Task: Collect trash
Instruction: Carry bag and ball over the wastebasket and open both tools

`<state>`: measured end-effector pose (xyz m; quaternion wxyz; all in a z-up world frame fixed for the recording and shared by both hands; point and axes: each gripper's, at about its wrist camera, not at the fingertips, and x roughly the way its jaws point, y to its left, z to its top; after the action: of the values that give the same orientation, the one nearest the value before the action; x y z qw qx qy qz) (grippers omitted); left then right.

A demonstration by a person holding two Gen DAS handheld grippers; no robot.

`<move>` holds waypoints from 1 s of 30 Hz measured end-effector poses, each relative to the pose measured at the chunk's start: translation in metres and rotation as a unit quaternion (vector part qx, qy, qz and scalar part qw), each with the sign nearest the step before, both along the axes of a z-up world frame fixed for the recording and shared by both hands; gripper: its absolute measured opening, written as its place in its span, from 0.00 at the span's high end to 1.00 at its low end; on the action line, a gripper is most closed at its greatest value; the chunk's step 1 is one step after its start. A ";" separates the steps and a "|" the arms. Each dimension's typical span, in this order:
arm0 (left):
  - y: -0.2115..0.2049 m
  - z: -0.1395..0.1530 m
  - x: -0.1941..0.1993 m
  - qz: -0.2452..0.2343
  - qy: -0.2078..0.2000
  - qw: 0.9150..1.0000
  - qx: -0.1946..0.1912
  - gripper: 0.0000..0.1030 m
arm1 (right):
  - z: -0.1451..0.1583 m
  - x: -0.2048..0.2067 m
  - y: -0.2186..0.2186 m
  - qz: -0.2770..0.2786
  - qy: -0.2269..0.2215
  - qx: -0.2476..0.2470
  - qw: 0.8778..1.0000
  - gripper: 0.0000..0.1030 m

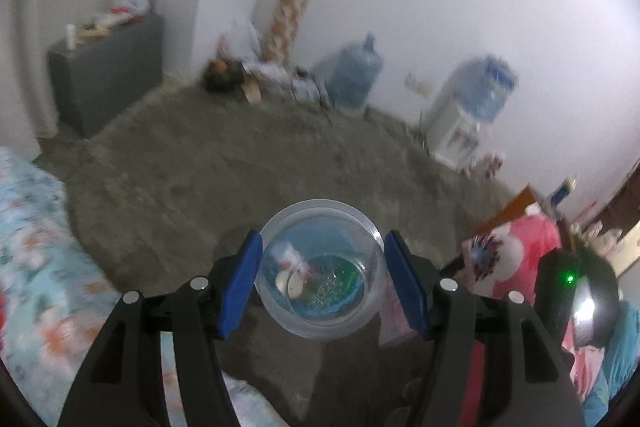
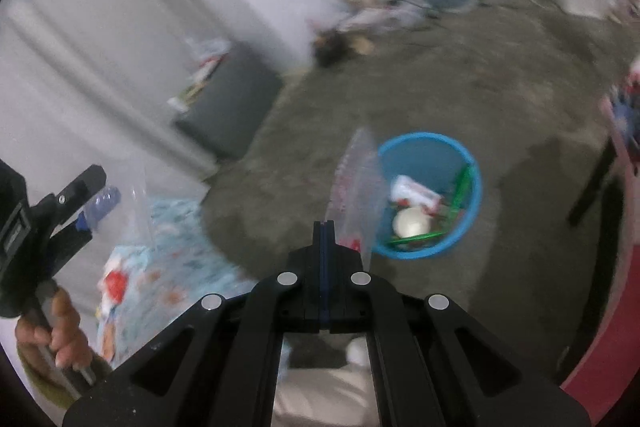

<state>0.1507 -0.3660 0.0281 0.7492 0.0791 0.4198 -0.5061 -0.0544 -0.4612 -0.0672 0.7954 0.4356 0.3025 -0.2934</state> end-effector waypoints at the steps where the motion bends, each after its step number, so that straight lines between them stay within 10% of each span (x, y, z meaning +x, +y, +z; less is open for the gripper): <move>1: -0.012 -0.008 0.001 -0.007 0.006 1.000 0.008 0.40 | -0.009 -0.003 -0.008 -0.012 0.002 0.012 1.000 1.00; 13: -0.135 -0.102 0.022 -0.012 0.047 0.994 0.098 0.30 | -0.070 0.030 -0.088 -0.057 0.006 0.074 0.996 1.00; 18: -0.136 -0.130 0.037 0.022 0.071 0.988 0.137 0.17 | -0.126 0.031 -0.107 -0.095 0.069 0.112 0.987 0.46; 23: -0.106 -0.115 0.045 0.033 0.084 0.989 0.114 0.16 | -0.147 0.008 -0.087 -0.115 0.084 0.136 0.980 0.46; 30: -0.054 -0.058 0.047 0.044 0.064 0.996 0.043 0.15 | -0.101 0.014 -0.057 -0.088 0.082 0.079 0.990 0.46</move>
<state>0.1973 -0.4200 -0.0298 0.7385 0.0599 0.4913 -0.4579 -0.0403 -0.5180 -0.1686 0.7020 0.4965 0.3492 -0.3724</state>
